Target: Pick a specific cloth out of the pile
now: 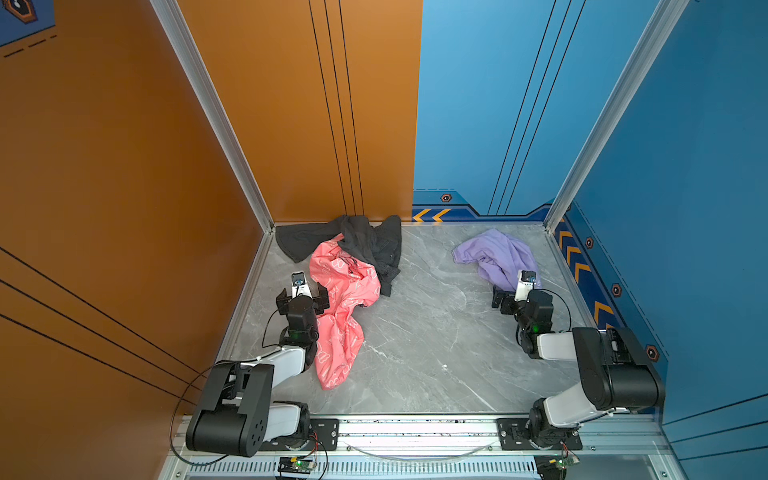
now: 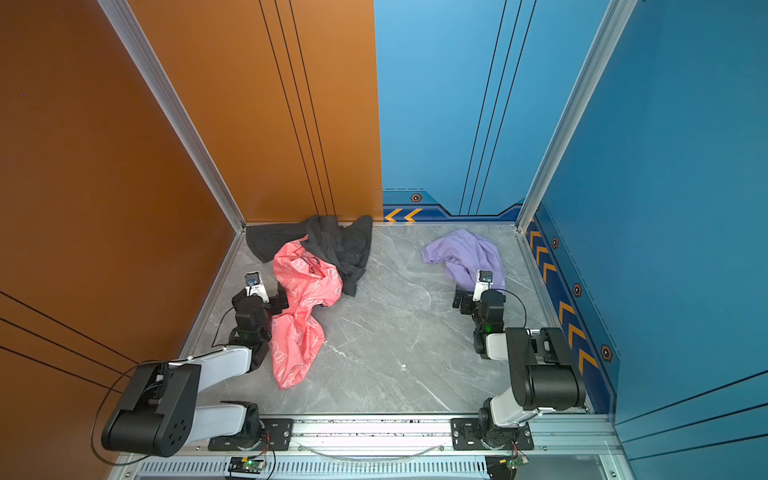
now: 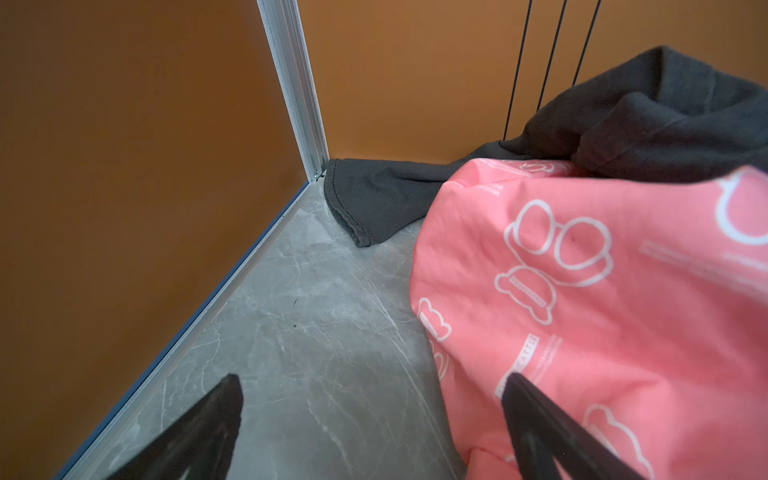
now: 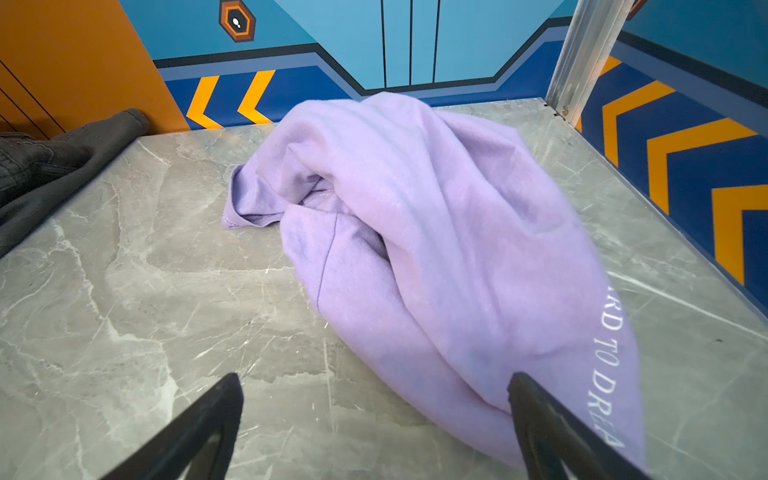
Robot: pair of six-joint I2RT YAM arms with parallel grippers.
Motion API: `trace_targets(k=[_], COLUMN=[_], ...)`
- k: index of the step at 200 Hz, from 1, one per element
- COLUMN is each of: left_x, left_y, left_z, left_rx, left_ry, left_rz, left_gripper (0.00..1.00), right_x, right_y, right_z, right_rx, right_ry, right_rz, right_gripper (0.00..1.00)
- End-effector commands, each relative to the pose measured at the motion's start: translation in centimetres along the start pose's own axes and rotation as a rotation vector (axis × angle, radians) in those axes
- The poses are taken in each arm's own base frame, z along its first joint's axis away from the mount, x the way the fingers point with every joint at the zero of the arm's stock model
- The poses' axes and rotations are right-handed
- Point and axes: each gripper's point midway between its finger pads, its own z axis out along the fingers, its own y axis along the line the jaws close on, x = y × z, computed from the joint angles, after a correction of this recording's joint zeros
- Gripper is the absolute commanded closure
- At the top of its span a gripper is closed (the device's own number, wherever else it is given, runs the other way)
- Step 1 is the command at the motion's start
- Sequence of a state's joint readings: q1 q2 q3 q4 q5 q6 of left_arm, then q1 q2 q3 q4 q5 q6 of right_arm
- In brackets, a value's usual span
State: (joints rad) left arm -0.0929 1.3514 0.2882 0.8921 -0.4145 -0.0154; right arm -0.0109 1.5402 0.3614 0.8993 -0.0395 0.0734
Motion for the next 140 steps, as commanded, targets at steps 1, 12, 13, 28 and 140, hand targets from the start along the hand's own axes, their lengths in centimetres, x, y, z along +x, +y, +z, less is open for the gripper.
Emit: trace_targets(k=[1, 12, 13, 28, 140], left_x=[0.7, 1.2, 1.3, 1.9, 2.3], left_y=[-0.7, -1.0, -1.0, -1.5, -2.1], left_z=[0.5, 1.0, 1.0, 1.5, 2.7], left_rx=[0.028, 0.034, 0.035, 0.049, 0.048], left_ry=[-0.026, -0.017, -0.017, -0.007, 0.044], left_rz=[0.002, 0.004, 0.004, 0.016, 0.05], left_gripper=[0.02, 0.02, 0.02, 0.02, 0.02], right_x=[-0.6, -0.7, -0.6, -0.6, -0.6], right_y=[-0.2, -0.3, -0.3, -0.2, -0.3], right_z=[0.2, 0.2, 0.2, 0.2, 0.2], right_rx=[0.026, 0.027, 0.027, 0.028, 0.029], right_ry=[-0.026, -0.022, -0.021, -0.023, -0.022], right_rz=[-0.018, -0.019, -0.019, -0.019, -0.02], right_gripper=[0.0, 0.0, 0.0, 0.0, 0.0])
